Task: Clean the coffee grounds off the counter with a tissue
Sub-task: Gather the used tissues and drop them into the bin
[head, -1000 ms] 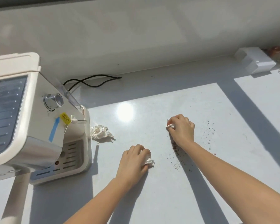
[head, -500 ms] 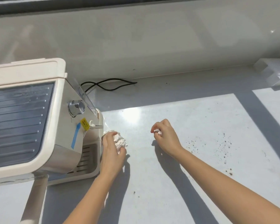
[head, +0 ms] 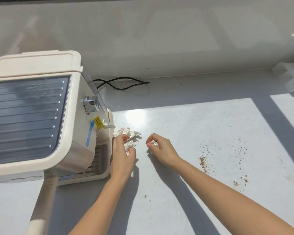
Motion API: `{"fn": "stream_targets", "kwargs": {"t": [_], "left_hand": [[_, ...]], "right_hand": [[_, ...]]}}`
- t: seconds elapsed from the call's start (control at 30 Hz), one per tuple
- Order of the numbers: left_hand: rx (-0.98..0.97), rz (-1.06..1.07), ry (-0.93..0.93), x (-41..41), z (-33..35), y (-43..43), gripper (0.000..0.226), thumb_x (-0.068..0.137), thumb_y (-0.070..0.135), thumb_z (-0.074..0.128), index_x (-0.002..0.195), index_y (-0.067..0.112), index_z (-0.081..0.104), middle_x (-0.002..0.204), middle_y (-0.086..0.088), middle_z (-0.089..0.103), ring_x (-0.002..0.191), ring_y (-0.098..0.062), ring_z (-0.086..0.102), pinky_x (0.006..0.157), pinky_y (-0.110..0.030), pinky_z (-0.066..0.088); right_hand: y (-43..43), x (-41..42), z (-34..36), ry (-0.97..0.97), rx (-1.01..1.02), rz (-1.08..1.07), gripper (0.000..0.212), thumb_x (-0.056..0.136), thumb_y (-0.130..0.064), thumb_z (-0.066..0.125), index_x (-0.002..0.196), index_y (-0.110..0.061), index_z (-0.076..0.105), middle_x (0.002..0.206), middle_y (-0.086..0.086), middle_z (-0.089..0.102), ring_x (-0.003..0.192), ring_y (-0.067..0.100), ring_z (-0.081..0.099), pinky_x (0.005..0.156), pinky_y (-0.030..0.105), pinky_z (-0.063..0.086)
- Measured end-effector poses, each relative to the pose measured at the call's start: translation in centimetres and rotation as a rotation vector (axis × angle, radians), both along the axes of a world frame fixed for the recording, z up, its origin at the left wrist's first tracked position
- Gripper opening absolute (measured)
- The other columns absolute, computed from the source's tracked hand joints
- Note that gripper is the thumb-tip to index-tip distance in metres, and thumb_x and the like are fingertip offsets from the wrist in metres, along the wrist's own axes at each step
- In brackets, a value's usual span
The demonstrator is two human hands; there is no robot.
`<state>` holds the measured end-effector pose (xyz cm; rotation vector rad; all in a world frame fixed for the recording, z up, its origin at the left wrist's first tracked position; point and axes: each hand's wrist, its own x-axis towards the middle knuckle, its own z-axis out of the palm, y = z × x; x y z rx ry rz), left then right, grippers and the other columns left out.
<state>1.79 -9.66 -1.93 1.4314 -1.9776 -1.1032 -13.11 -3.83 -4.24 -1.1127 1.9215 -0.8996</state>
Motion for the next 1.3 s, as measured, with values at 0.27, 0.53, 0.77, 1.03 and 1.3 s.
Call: {"fn": "stream_targets", "kwargs": {"t": [0.27,0.53,0.77,1.03,1.3], "left_hand": [[0.074,-0.108,0.009,-0.2,0.7,4.3,0.021,0.081,0.023,0.034,0.067,0.028,0.048,0.059,-0.008,0.054,0.051,-0.01,0.043,0.057,-0.025,0.035],[0.103,-0.193,-0.037,-1.0,1.4,12.9,0.026,0.078,0.033,0.033,0.055,0.029,0.043,0.047,0.008,0.039,0.046,-0.012,0.031,0.049,-0.029,0.028],[0.077,-0.424,-0.06,-1.7,1.9,24.0,0.045,0.093,0.027,0.034,0.049,0.03,0.041,0.043,0.007,0.037,0.046,-0.011,0.033,0.05,-0.032,0.026],[0.271,-0.701,-0.054,-3.8,-1.8,38.2,0.046,0.099,0.024,0.034,0.055,0.032,0.042,0.047,0.015,0.05,0.05,0.002,0.048,0.05,-0.013,0.033],[0.412,-0.631,-0.347,-5.5,-10.7,44.0,0.049,0.099,0.025,0.033,0.05,0.019,0.031,0.049,0.007,0.036,0.047,-0.007,0.031,0.051,-0.024,0.027]], "right_hand": [[2.8,1.8,0.8,-0.065,-0.011,-0.055,0.035,0.095,-0.038,0.047,0.063,-0.028,0.055,0.051,-0.012,0.054,0.05,0.008,0.049,0.057,0.026,0.04],[11.1,2.0,1.5,-0.08,-0.042,-0.175,0.054,0.098,-0.044,0.04,0.047,-0.024,0.044,0.039,-0.008,0.044,0.044,0.008,0.041,0.054,0.026,0.035],[24.6,2.6,1.0,-0.087,-0.041,-0.368,0.054,0.099,-0.043,0.038,0.051,-0.018,0.045,0.049,-0.005,0.047,0.046,0.01,0.045,0.057,0.03,0.038],[41.3,3.2,-0.8,0.045,0.054,-0.539,0.056,0.101,-0.039,0.031,0.048,-0.024,0.042,0.047,-0.005,0.049,0.05,0.015,0.05,0.054,0.035,0.038],[49.2,5.9,-10.2,-0.05,0.364,-0.824,0.056,0.102,-0.035,0.025,0.05,-0.018,0.039,0.052,0.0,0.046,0.057,0.022,0.049,0.06,0.035,0.039]]}}
